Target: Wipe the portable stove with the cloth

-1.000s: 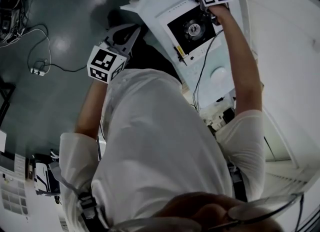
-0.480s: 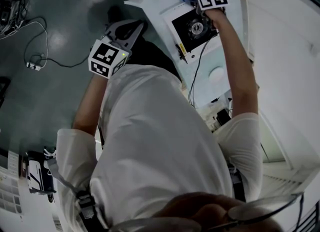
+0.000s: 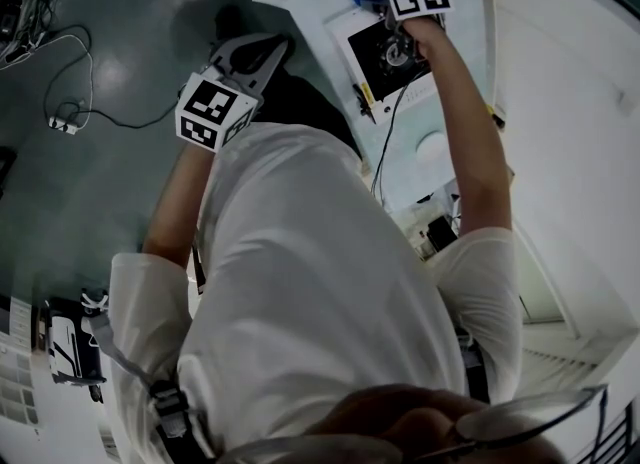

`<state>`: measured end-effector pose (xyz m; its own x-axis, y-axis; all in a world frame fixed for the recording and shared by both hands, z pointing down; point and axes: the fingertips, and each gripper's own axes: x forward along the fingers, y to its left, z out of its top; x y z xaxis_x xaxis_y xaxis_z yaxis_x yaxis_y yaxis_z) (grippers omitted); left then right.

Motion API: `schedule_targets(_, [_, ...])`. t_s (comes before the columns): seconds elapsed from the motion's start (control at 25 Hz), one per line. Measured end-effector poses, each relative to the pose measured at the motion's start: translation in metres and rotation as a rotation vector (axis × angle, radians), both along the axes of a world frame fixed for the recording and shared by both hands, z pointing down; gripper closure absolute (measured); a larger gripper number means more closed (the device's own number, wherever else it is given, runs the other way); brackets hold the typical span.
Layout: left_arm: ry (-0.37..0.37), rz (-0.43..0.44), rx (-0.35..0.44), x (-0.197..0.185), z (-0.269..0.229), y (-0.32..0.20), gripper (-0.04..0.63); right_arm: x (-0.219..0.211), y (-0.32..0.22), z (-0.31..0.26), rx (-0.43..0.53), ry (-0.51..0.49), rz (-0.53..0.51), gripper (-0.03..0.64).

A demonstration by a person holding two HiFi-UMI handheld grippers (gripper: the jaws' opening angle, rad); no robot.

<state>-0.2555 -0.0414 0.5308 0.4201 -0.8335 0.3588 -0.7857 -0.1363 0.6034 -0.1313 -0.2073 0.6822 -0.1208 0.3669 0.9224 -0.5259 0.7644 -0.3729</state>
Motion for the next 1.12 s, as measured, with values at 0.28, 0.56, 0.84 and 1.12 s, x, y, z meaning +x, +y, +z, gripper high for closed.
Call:
schedule_targets(0.28, [-0.001,-0.014,-0.001,-0.01,0.0,0.004,0.563,-0.007,0.017,0.002,-0.04,0.005,0.023,0.502])
schedule_targets(0.56, [-0.004,-0.018,-0.003,-0.016,0.0,0.01,0.563,-0.013,0.042,0.004,-0.076,0.001,0.017,0.502])
schedule_targets(0.84, [-0.003,-0.01,-0.002,-0.019,0.003,0.017,0.563,-0.023,0.064,0.008,-0.098,-0.007,0.017,0.501])
schedule_targets(1.12, [-0.009,-0.01,0.002,-0.02,0.001,0.021,0.563,-0.027,0.083,0.008,-0.118,-0.018,0.014,0.502])
